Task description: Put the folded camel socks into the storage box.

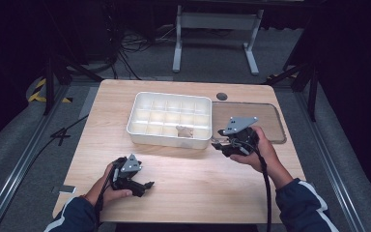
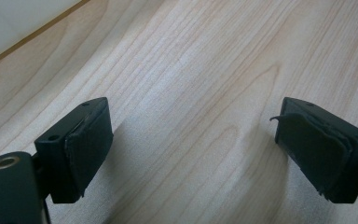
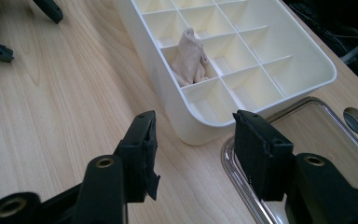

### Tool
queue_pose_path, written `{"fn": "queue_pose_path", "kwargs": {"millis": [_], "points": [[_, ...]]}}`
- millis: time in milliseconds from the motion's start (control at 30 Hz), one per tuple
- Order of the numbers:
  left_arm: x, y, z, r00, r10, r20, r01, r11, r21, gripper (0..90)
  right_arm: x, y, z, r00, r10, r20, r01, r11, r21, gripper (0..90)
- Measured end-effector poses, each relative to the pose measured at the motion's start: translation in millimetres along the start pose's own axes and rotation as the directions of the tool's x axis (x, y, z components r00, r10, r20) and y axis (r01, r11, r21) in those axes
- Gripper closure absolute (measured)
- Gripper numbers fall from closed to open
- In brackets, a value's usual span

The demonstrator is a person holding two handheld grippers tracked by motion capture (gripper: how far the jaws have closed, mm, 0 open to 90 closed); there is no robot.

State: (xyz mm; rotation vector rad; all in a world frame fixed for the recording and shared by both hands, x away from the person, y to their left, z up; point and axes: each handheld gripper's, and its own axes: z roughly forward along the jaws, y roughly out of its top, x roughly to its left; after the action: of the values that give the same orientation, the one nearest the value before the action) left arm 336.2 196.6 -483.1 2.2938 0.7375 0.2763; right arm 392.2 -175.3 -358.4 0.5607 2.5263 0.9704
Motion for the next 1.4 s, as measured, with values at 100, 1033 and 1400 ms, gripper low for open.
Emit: {"fn": "queue_pose_path", "kwargs": {"millis": [100,1033,1400], "points": [[0.1,0.0,0.0,1.0000,0.001,0.000,-0.001,1.0000,0.000,11.3,1.2,-5.7,-3.2,0.9999,-0.003,0.013,0.003,1.000,0.002,47.2],[0.0,0.0,0.1,1.0000,-0.001,0.000,0.001,1.0000,0.001,11.2,3.2,-79.4,-11.6,0.9975,0.030,0.064,-0.033,0.999,0.043,38.3],[-0.1,-0.1,0.1,1.0000,-0.002,0.000,0.002,1.0000,0.000,11.1,9.9,-104.1,-16.2,0.9958,0.016,0.090,-0.020,0.999,0.048,35.6]]}}
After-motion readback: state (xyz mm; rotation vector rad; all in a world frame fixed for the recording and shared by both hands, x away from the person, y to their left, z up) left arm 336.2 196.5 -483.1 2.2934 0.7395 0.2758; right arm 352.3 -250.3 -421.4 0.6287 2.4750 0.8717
